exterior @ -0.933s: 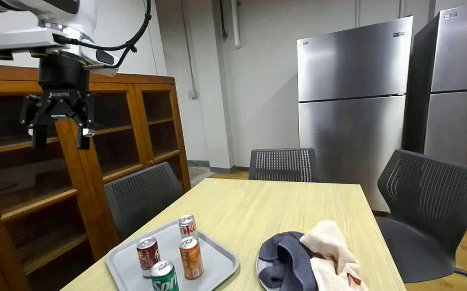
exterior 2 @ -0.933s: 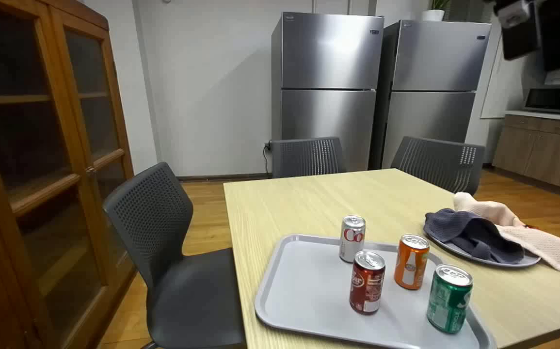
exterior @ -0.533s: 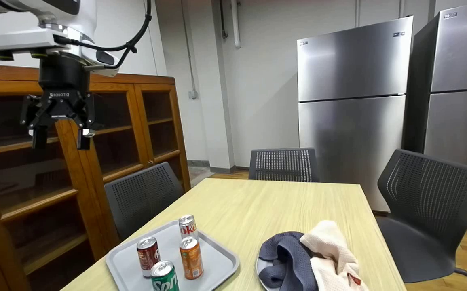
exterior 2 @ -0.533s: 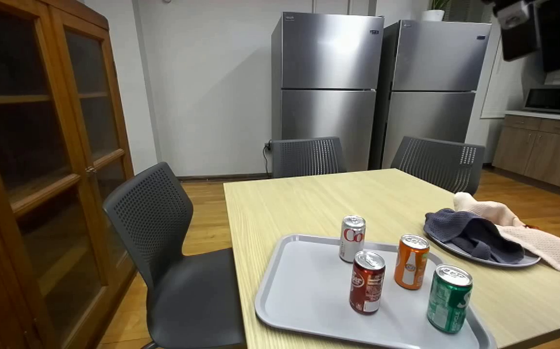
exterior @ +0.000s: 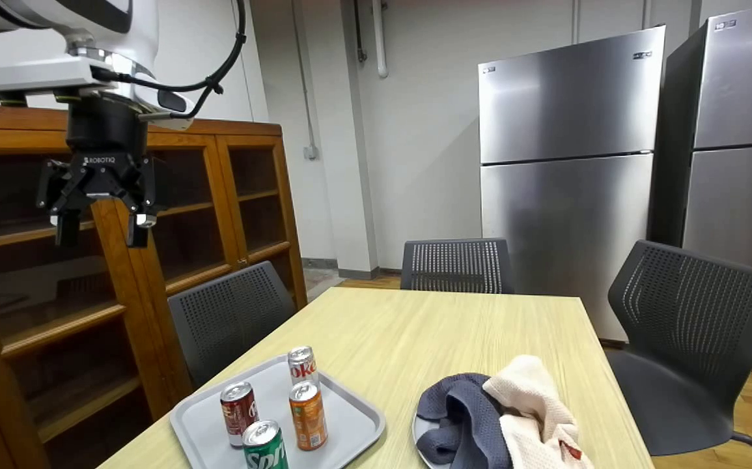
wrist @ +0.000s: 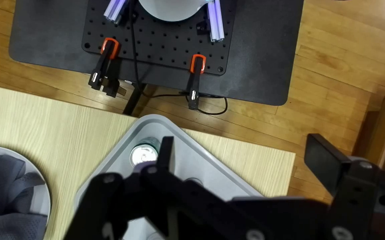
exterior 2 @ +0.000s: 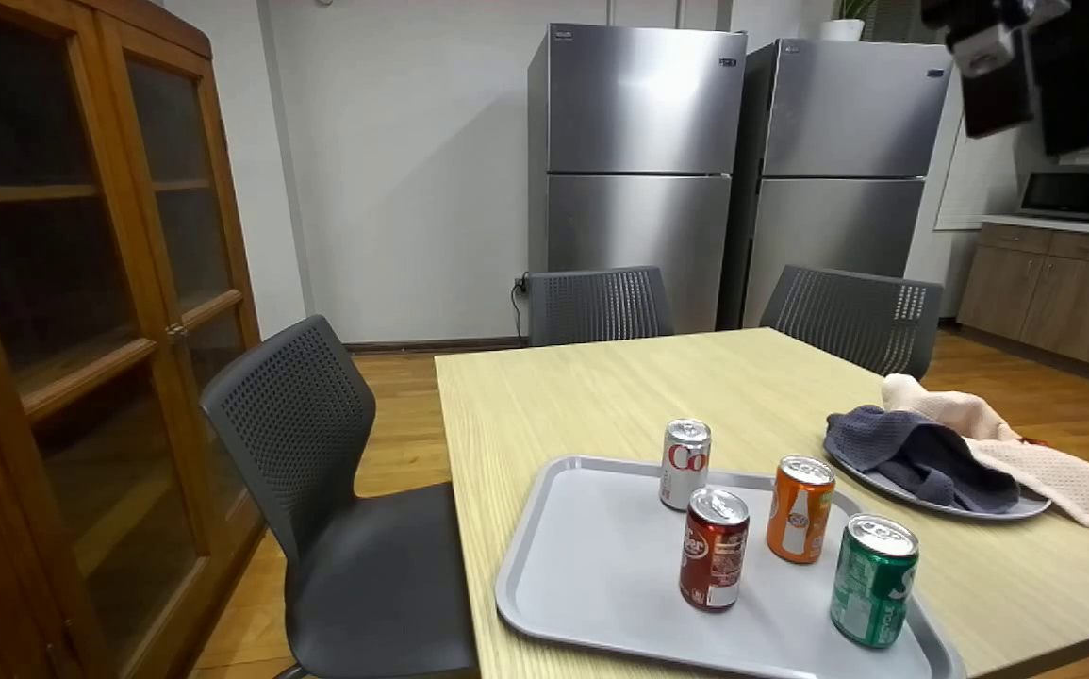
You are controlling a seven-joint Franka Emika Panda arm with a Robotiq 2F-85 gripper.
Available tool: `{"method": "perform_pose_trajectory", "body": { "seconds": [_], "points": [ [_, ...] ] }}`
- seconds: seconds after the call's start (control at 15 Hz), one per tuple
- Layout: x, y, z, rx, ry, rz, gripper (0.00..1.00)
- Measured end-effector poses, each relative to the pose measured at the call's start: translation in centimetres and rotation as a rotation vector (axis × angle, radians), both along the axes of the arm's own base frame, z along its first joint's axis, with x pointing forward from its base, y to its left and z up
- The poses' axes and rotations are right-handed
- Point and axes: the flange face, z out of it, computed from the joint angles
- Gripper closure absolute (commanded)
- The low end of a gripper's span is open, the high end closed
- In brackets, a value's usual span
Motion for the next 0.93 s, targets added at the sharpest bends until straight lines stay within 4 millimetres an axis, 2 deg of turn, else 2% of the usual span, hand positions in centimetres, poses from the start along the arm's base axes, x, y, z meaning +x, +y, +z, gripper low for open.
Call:
{"method": "perform_pose_trajectory", "body": {
  "seconds": [0.2,0.47,0.67,0.93],
  "points": [
    [1.1,0.1,-2.0,-0.005,0.001,-0.003,0.00],
    [3.4,-0.9,-5.1,-0.039,-0.029,-0.012,0.00],
    [5.6,-3.0,-7.3,-0.071,-0.054,-0.035,0.00],
    [8.1,-7.4,-9.9,-0.103,-0.088,-0.100,0.00]
  ]
}}
